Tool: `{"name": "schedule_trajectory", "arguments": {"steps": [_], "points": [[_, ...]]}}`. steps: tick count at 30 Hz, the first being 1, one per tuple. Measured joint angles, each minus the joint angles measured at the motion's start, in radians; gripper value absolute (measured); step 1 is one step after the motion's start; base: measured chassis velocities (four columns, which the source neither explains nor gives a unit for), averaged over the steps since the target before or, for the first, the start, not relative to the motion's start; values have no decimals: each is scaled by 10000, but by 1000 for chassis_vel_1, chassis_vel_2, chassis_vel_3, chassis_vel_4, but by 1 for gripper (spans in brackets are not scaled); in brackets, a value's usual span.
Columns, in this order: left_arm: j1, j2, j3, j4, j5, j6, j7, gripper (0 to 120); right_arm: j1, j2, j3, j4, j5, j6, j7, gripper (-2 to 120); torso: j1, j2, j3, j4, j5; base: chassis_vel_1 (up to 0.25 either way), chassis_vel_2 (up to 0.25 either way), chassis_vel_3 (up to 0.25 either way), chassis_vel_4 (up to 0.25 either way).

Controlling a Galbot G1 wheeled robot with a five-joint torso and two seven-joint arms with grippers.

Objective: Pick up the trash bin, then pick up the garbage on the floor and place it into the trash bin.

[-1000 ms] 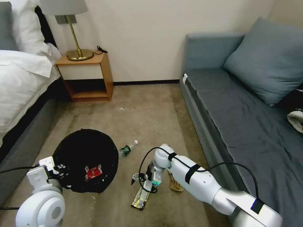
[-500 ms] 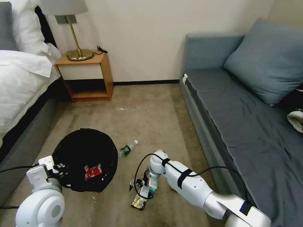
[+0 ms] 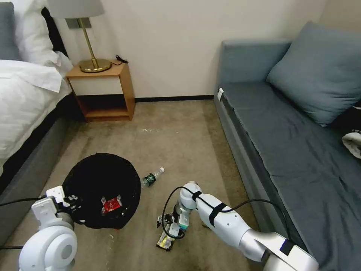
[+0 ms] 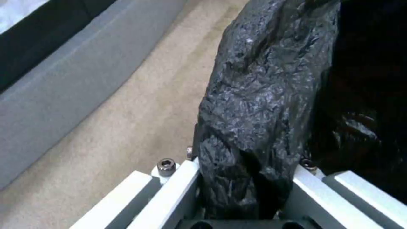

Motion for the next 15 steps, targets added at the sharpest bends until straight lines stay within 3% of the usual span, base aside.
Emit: {"name": "schedule_trajectory", "arguments": {"steps": [6,9,15], "points": [[25,-15,-16,-119,20,-17,-6,1,-24,-29,9,-90,-124,-21,122,98,0,0,0,0,0,0,0,0,0],[26,-22,-16,-119,30,-17,-8,1,-46,-49,75,-71,-88,-7,75,91,0,1,-1,-2,-2,0,0,0,0],[12,-57,18,-140,58,-17,-11,1,-36,-117,166,17,289,-20,-263,66,-1,0,-1,-2,-2,0,0,0,0]]}}
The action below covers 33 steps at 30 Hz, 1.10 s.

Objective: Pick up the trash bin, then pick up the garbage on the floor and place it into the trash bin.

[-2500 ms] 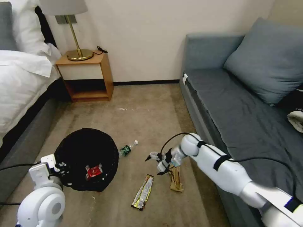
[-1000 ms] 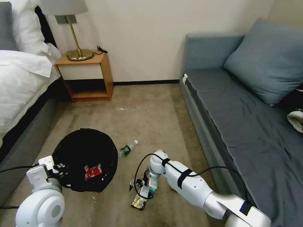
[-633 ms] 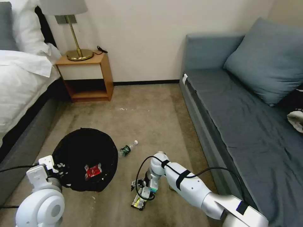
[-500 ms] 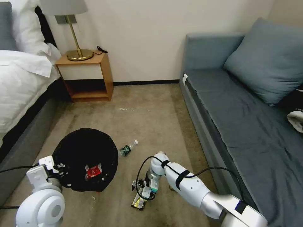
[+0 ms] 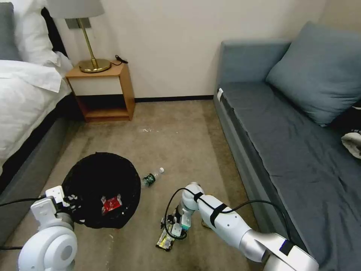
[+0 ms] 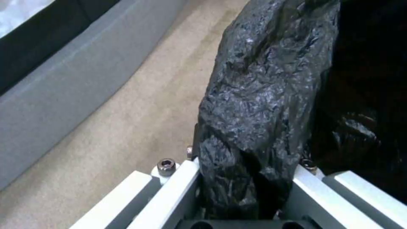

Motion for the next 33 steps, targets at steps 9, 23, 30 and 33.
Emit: {"name": "schedule_trajectory", "arguments": {"steps": [9,23,30,33], "points": [[34,-29,20,-57,48,0,-3,1,5,-36,106,65,287,-37,-138,30,0,-1,1,3,3,0,0,0,0],[46,1,83,-94,102,0,-3,1,172,-630,625,669,1971,-265,-871,0,1,-1,0,3,4,0,0,0,0],[73,-16,167,-103,166,0,-1,1,499,-1803,1893,1411,4713,-1025,-1501,0,0,-1,1,3,5,0,0,0,0],[69,-6,175,-66,176,-1,-2,1,485,-2262,2305,1703,5634,-1348,-1526,0,1,-1,1,3,4,0,0,0,0]]}}
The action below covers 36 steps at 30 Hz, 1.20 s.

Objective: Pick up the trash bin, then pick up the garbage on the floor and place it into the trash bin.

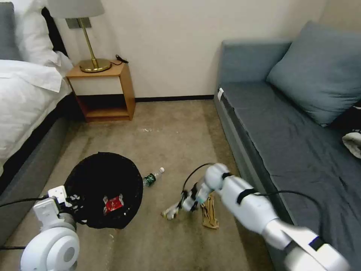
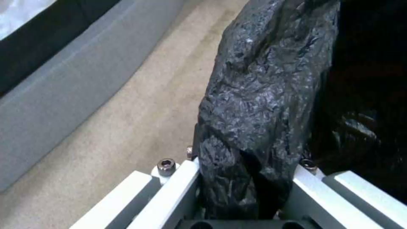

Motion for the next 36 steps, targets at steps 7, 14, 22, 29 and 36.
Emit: {"name": "schedule_trajectory", "arguments": {"steps": [7,14,22,29,36], "points": [[-15,213,-48,43,-97,-2,5,1,-862,-2125,-52,1509,5464,-1575,2434,0,-1,1,-1,-6,0,0,0,0,0],[-229,287,68,354,-152,-2,8,1,-1828,-1853,-128,1883,7894,-1384,6787,0,0,0,0,-1,1,0,0,0,0],[-406,367,170,507,-153,12,10,1,-1747,-1753,-1764,4026,11740,-2619,8073,0,0,0,0,0,-3,0,0,0,0],[-379,304,183,484,-140,25,11,1,-758,-1407,-3045,5322,12603,-3429,8589,0,0,0,-1,1,-5,0,0,0,0],[-221,279,172,403,-70,27,11,1,34,-837,-4218,5113,12635,-3486,8667,0,0,0,0,0,-4,0,0,0,0]]}}
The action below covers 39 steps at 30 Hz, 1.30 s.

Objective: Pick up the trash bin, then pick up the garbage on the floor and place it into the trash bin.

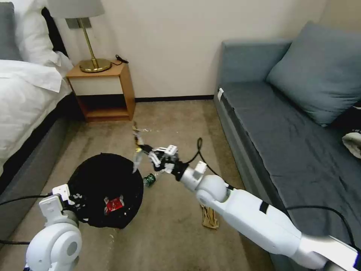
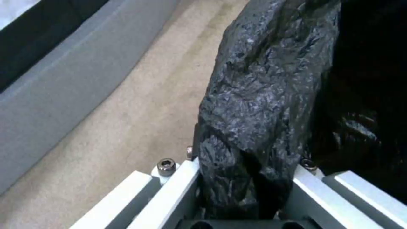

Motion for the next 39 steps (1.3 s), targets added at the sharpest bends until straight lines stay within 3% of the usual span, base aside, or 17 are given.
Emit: {"name": "schedule_trajectory", "arguments": {"steps": [8,28,34,37,39], "points": [[41,-12,-26,-72,16,0,-1,1,126,947,-895,-636,-475,-2,-37,0,0,1,0,0,1,0,0,0,0],[63,-7,-31,-163,19,-1,-12,1,-66,1380,-1513,-1796,-1186,97,-1097,1,0,0,0,-1,1,0,0,0,0],[67,-70,1,-150,30,-1,-12,1,-23,1371,-1529,-1795,-1197,-15,-1113,17,0,0,0,-1,2,0,0,0,0],[51,-65,13,-127,32,2,-12,1,39,1330,-1530,-1819,-1191,-33,-1121,33,0,0,0,-1,2,0,0,0,0],[48,-65,16,-122,32,2,-12,1,42,1328,-1529,-1824,-1191,-34,-1123,35,0,1,0,-1,2,0,0,0,0]]}}
